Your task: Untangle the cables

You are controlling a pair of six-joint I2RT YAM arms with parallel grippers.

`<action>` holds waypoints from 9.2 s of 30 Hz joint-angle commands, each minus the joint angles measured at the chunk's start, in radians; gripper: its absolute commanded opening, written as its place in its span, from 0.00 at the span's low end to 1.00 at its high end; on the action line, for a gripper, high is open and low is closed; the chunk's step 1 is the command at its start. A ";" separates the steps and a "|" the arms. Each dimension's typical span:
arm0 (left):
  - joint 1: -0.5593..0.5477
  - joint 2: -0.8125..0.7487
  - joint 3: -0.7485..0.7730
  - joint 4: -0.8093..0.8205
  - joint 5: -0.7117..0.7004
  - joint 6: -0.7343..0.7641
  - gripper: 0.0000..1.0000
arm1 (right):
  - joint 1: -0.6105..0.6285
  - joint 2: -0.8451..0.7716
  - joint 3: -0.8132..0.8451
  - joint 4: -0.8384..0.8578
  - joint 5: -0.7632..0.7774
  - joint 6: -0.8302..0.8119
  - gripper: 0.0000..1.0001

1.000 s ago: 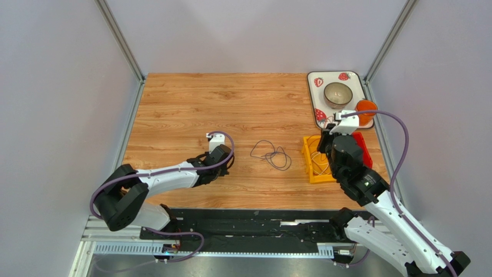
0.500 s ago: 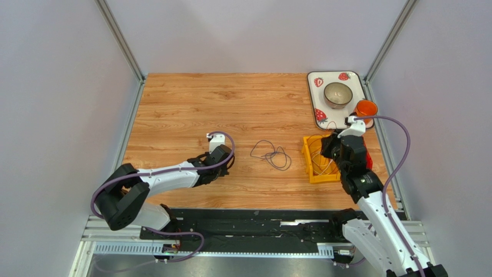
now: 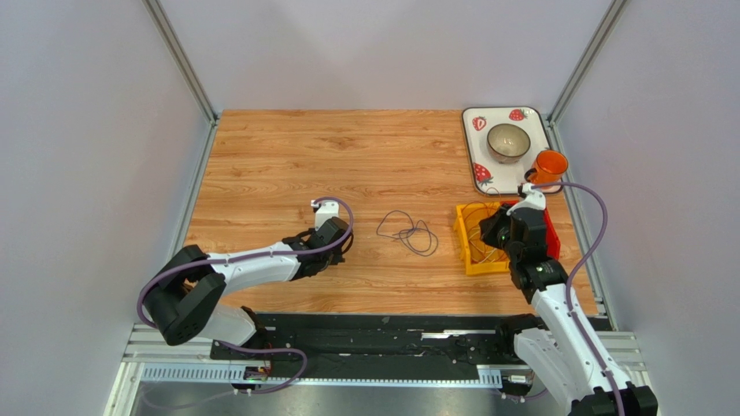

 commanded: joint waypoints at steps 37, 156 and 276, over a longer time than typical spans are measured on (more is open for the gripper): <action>0.000 0.007 0.032 0.015 -0.004 0.006 0.00 | 0.212 0.332 0.441 -0.292 -0.147 -0.122 0.39; 0.000 -0.203 -0.138 0.188 0.033 0.007 0.38 | 0.191 0.229 0.833 -0.729 0.514 0.017 0.00; 0.000 -0.213 -0.147 0.194 0.022 0.004 0.32 | -0.582 0.643 0.359 -0.117 -0.467 0.097 0.00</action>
